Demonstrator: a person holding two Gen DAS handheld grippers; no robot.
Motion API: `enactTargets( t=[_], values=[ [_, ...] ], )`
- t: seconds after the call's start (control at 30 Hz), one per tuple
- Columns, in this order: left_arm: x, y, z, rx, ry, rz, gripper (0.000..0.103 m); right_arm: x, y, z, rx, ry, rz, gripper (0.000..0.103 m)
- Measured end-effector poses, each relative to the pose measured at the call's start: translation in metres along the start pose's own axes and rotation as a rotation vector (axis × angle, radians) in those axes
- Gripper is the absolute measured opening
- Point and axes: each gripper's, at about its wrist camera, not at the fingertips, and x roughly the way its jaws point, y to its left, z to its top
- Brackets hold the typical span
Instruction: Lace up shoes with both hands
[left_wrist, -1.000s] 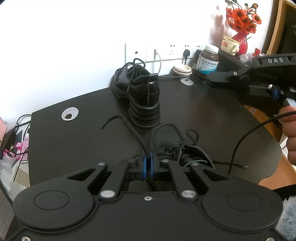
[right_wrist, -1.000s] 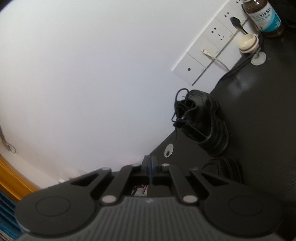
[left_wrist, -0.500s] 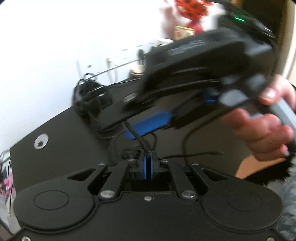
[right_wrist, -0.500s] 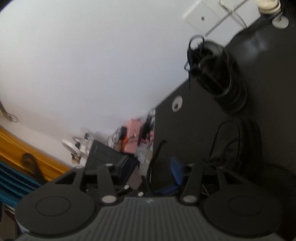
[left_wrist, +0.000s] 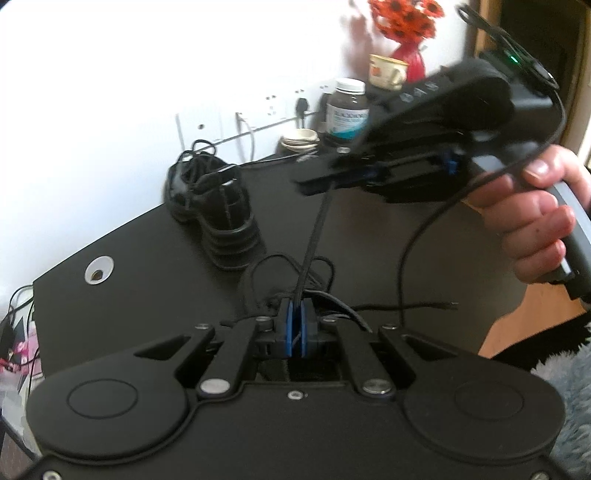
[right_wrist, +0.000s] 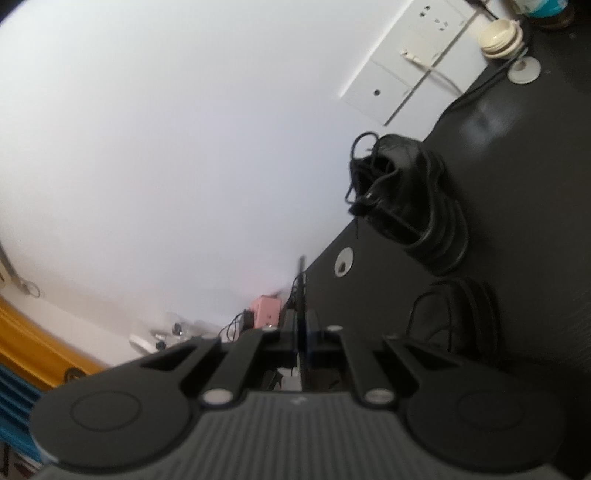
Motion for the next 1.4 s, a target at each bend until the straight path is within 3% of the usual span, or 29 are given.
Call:
enactTargets(
  t=[0.23,0.4,0.5,0.53,0.63,0.9,0.97,1.03,1.33,1.4],
  values=[
    [-0.003,0.018,0.001,-0.058,-0.007,0.037,0.004,-0.013,-0.003,0.005,0.01,-0.057,0.008,0.006],
    [-0.001,0.025,0.002,-0.109,-0.055,0.146,0.007,-0.003,0.007,-0.006,-0.035,-0.038,0.025,0.004],
    [0.0,0.018,0.006,-0.072,-0.069,0.139,0.024,0.007,0.013,-0.015,-0.076,-0.022,-0.005,0.004],
    [-0.001,0.014,0.007,-0.051,-0.08,0.126,0.034,0.008,0.014,-0.016,-0.08,-0.017,-0.008,0.004],
    [-0.002,0.0,0.011,0.017,-0.108,0.097,0.038,0.011,0.014,-0.019,-0.085,-0.007,-0.017,0.004],
    [0.003,-0.019,0.021,0.059,-0.145,0.054,0.034,0.015,0.015,-0.025,-0.08,0.02,-0.011,0.004],
    [0.005,-0.02,0.02,0.062,-0.147,0.048,0.014,0.015,0.014,-0.026,-0.078,0.026,-0.012,0.004],
    [0.007,-0.018,0.02,0.056,-0.136,0.044,0.004,0.013,0.013,-0.026,-0.076,0.025,-0.017,0.005],
    [0.009,-0.015,0.015,0.066,-0.103,0.033,0.004,0.004,0.003,-0.016,-0.036,-0.001,-0.021,0.007],
    [0.01,-0.014,0.015,0.06,-0.1,0.041,0.004,0.004,0.002,-0.015,-0.036,-0.001,-0.013,0.003]
  ],
)
